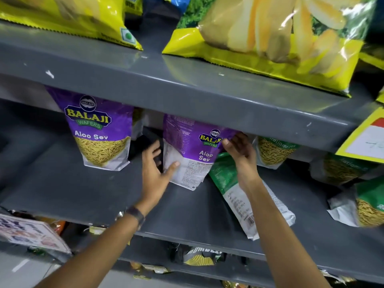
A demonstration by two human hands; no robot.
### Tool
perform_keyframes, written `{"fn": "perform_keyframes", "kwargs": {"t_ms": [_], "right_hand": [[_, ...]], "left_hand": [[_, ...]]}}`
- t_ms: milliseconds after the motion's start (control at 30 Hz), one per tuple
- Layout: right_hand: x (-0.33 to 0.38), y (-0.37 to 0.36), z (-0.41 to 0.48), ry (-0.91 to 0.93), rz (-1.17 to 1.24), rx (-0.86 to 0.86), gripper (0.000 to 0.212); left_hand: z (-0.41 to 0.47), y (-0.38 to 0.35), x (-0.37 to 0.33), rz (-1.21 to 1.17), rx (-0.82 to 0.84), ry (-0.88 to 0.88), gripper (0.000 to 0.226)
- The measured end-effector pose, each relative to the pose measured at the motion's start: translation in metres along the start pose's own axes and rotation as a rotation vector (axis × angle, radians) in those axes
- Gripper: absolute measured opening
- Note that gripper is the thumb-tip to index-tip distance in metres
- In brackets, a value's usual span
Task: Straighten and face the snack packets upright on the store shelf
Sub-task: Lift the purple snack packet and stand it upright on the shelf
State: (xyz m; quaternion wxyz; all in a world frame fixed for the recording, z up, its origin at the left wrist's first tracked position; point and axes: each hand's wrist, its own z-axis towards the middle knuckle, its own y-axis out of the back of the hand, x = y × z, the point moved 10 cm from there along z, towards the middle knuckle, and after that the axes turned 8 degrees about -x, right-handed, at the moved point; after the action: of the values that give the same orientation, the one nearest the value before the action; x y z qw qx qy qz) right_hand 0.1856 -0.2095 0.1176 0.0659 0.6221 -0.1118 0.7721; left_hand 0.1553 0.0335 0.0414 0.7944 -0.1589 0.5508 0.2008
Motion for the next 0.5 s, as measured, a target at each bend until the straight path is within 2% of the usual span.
{"fn": "perform_keyframes", "kwargs": {"t_ms": [67, 100, 200, 300, 400, 500], "right_hand": [[0.012, -0.006, 0.0, 0.028, -0.024, 0.052, 0.027], [0.017, -0.009, -0.003, 0.041, -0.035, 0.068, 0.028], [0.024, -0.015, -0.012, 0.089, -0.054, 0.067, 0.029], [0.026, -0.017, -0.025, 0.134, -0.073, 0.021, 0.023], [0.028, -0.024, -0.046, 0.169, -0.082, 0.001, 0.024], [0.026, -0.039, -0.068, 0.144, -0.037, 0.086, 0.019]], "left_hand": [[-0.035, -0.007, -0.013, 0.079, -0.034, -0.103, 0.056], [-0.049, -0.015, -0.017, 0.142, -0.032, -0.136, 0.056], [-0.073, -0.04, -0.009, 0.245, -0.007, -0.057, 0.078], [-0.081, -0.057, -0.01, 0.229, 0.015, 0.014, 0.11], [-0.077, -0.061, -0.009, 0.299, -0.001, -0.045, 0.114], [-0.067, -0.058, -0.004, 0.263, -0.015, -0.012, 0.111]]}}
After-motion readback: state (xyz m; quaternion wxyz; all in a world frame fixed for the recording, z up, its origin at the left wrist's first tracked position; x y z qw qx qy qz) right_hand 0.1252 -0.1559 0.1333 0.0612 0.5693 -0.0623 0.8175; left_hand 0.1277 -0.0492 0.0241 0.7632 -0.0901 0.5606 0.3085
